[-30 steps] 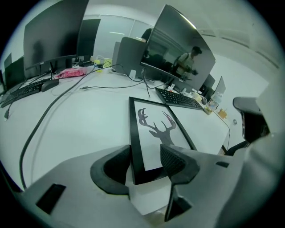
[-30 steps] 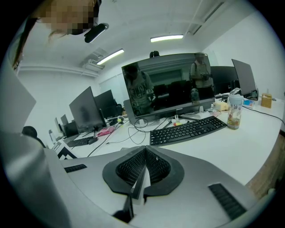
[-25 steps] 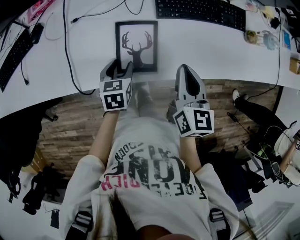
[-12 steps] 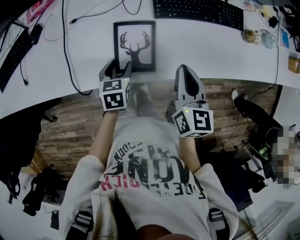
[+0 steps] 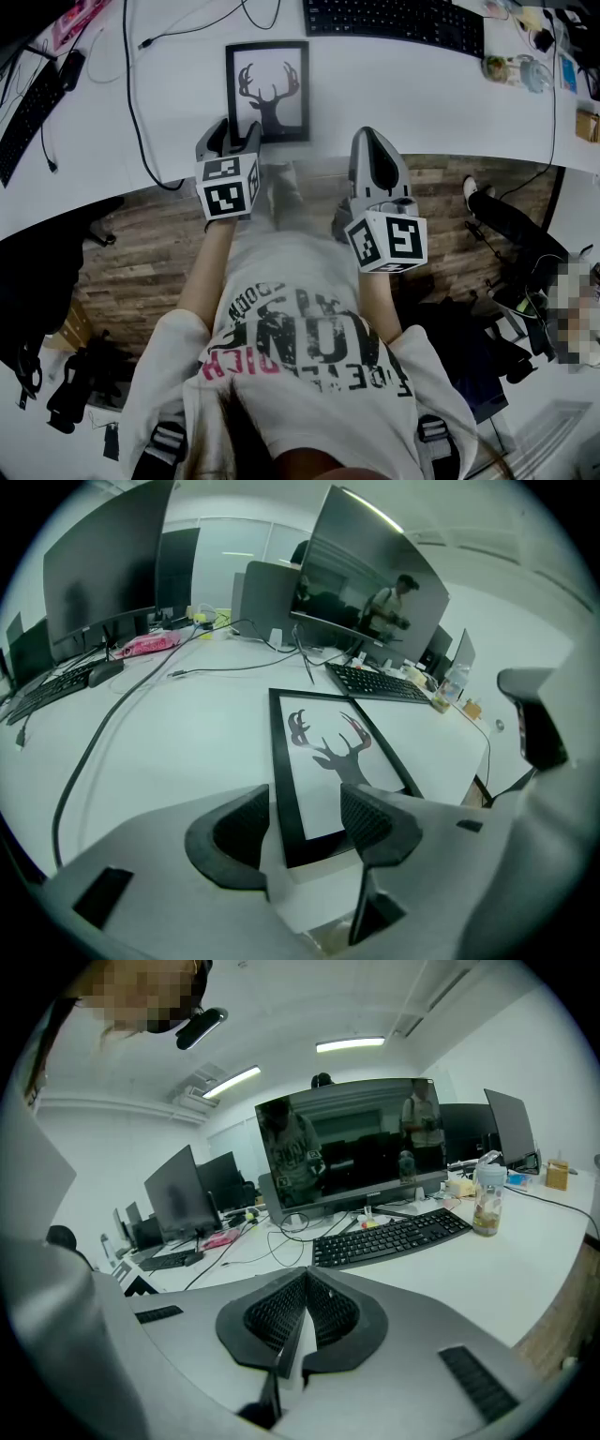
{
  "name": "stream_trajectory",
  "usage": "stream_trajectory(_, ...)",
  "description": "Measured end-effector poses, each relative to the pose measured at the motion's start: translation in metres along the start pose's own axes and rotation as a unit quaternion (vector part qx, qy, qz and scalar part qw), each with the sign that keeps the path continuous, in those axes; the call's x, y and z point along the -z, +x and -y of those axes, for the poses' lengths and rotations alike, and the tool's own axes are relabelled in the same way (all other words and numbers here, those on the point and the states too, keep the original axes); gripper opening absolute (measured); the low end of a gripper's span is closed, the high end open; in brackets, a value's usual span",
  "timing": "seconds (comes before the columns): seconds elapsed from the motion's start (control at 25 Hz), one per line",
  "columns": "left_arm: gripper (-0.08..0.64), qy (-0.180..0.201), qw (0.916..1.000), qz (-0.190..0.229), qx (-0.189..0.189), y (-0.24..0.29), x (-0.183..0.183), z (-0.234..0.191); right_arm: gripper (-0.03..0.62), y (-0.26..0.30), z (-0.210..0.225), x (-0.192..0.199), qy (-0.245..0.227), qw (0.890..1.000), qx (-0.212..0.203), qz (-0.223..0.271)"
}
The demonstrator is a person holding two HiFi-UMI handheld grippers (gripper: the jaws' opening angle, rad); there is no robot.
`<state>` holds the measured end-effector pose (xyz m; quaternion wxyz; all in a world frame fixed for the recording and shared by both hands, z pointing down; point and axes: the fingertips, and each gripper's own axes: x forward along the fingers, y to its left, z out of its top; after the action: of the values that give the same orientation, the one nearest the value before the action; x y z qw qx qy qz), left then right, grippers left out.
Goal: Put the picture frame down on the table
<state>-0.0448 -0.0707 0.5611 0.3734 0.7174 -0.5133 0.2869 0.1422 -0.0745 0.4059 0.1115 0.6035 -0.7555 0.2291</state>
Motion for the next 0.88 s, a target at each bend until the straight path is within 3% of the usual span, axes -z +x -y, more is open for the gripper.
stream_trajectory(0.88, 0.201, 0.011, 0.9997, 0.024, 0.004, -0.010, -0.011, 0.002, 0.000, -0.009, -0.003, -0.007, 0.000, 1.000, 0.007, 0.015)
